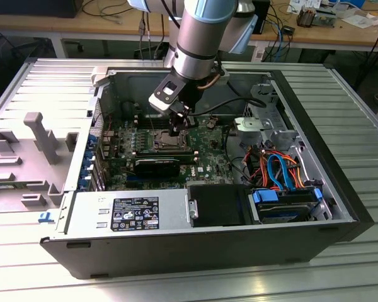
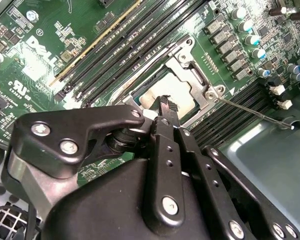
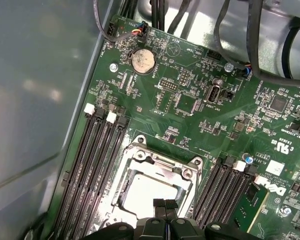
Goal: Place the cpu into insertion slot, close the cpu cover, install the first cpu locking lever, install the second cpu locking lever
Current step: 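Install the first cpu locking lever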
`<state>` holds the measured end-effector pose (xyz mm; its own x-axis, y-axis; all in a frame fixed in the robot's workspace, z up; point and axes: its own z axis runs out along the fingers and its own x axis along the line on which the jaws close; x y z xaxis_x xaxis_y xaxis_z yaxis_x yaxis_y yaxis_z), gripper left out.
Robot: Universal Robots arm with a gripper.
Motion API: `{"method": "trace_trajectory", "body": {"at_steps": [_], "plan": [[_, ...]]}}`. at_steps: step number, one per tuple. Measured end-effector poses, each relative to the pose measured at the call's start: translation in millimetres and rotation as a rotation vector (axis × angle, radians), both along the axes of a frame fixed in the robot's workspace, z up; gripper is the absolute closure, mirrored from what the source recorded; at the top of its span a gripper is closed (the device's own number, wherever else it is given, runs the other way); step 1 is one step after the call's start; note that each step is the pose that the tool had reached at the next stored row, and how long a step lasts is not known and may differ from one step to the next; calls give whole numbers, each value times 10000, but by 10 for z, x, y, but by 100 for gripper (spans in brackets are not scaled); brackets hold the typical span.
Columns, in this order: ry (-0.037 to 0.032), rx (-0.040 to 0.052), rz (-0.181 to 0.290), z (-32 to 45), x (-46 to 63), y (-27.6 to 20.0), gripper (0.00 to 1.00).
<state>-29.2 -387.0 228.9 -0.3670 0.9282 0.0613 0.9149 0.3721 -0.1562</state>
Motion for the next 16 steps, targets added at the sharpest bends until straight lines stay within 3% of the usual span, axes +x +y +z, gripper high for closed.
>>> {"method": "trace_trajectory", "body": {"at_steps": [16], "plan": [[0,-1,360,0,0,0,89]]}}
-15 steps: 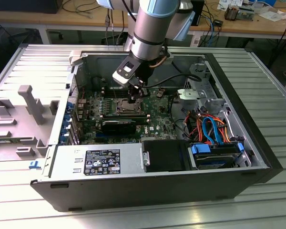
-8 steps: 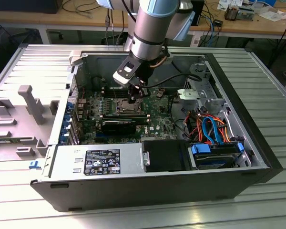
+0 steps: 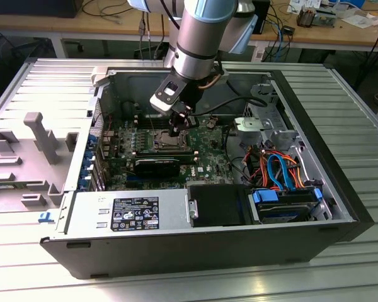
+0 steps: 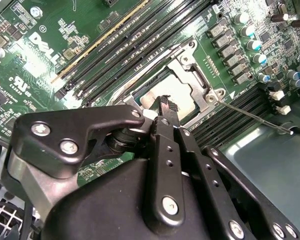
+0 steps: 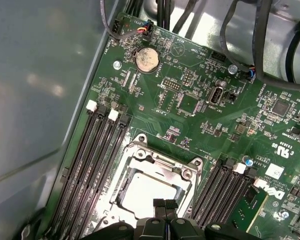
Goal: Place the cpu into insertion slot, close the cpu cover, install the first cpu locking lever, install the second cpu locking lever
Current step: 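Install the first cpu locking lever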
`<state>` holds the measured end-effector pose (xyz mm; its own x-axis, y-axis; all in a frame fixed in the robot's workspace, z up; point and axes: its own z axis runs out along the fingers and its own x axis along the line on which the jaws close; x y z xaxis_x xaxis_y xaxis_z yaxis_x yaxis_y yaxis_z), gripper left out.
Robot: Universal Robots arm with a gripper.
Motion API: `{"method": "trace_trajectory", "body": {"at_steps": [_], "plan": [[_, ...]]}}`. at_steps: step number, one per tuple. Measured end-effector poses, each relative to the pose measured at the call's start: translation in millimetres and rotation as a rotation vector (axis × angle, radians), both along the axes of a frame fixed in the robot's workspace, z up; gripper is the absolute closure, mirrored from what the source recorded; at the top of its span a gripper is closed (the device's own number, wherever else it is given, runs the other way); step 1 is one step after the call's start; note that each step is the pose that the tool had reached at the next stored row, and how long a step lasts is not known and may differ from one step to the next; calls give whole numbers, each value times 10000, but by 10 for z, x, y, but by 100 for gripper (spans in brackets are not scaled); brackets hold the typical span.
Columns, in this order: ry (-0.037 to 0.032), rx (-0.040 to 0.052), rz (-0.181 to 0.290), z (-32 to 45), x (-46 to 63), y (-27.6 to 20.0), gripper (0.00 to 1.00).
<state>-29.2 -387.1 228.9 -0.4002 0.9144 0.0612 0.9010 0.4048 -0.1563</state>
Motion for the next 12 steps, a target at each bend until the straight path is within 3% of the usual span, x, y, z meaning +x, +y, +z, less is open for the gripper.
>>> {"method": "trace_trajectory", "body": {"at_steps": [12], "plan": [[0,0,250,0,0,-3,89]]}}
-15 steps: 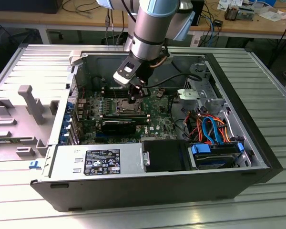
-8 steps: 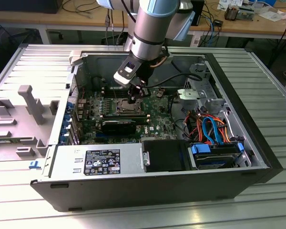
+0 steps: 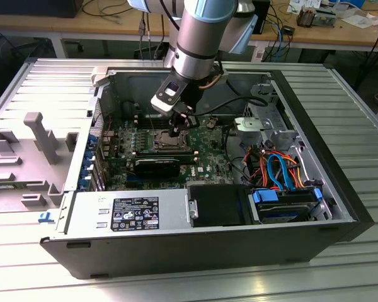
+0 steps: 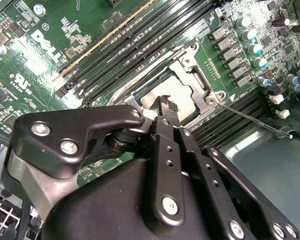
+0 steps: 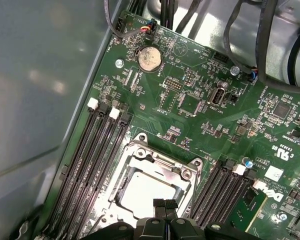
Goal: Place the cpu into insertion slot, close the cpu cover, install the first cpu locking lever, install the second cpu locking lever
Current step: 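Install the first cpu locking lever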
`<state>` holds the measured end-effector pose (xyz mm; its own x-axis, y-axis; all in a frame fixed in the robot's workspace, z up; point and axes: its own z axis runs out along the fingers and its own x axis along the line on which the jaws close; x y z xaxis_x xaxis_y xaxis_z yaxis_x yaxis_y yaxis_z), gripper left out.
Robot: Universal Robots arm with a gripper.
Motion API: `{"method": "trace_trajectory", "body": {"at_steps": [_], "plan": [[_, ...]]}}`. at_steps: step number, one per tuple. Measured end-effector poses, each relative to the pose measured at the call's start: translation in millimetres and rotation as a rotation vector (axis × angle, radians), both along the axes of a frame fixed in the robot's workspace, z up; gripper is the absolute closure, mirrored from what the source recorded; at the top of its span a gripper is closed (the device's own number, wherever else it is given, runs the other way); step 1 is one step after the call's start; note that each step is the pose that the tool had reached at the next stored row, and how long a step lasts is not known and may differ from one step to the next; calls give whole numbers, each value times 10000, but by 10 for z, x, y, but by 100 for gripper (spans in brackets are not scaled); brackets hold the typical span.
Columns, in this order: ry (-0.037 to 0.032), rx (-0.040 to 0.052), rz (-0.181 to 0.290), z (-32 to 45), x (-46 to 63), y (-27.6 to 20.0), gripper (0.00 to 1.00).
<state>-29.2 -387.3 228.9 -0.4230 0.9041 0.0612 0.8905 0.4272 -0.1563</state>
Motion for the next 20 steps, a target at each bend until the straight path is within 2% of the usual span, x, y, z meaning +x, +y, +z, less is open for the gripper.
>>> {"method": "trace_trajectory", "body": {"at_steps": [20], "plan": [[0,0,365,0,0,-3,89]]}}
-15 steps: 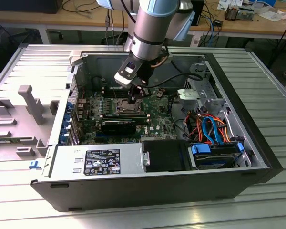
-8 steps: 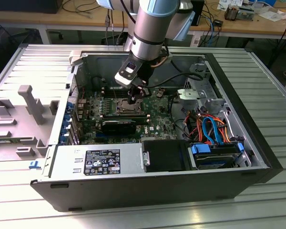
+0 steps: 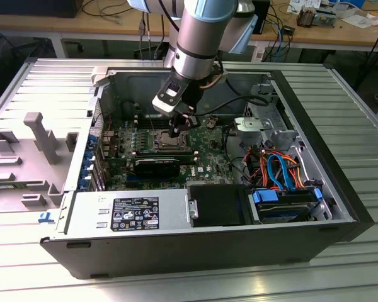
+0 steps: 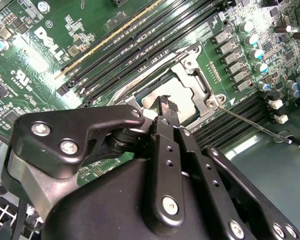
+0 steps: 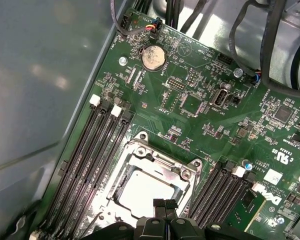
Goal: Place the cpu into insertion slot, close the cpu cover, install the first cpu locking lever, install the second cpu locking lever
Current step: 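Install the first cpu locking lever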
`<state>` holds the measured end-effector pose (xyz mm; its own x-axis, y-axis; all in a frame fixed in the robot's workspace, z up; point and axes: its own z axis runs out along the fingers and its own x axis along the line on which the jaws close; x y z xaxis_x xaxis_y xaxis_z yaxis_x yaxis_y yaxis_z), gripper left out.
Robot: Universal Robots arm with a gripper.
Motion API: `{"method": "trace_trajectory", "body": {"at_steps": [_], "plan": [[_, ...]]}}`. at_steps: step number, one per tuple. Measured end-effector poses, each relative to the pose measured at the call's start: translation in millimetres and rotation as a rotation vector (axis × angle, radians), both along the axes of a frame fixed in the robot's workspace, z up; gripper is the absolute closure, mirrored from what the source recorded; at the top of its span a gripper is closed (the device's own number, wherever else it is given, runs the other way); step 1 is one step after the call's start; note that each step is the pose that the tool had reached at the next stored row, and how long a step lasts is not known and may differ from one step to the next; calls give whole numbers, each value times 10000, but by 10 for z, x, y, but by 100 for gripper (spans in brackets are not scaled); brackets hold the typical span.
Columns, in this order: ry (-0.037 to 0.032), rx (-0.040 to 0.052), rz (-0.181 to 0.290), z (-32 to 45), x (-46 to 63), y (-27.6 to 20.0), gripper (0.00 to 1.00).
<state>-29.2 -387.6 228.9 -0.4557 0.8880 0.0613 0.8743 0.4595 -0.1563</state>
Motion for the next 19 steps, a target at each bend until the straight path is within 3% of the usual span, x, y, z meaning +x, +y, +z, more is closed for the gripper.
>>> {"method": "trace_trajectory", "body": {"at_steps": [19], "plan": [[0,0,335,0,0,-2,89]]}}
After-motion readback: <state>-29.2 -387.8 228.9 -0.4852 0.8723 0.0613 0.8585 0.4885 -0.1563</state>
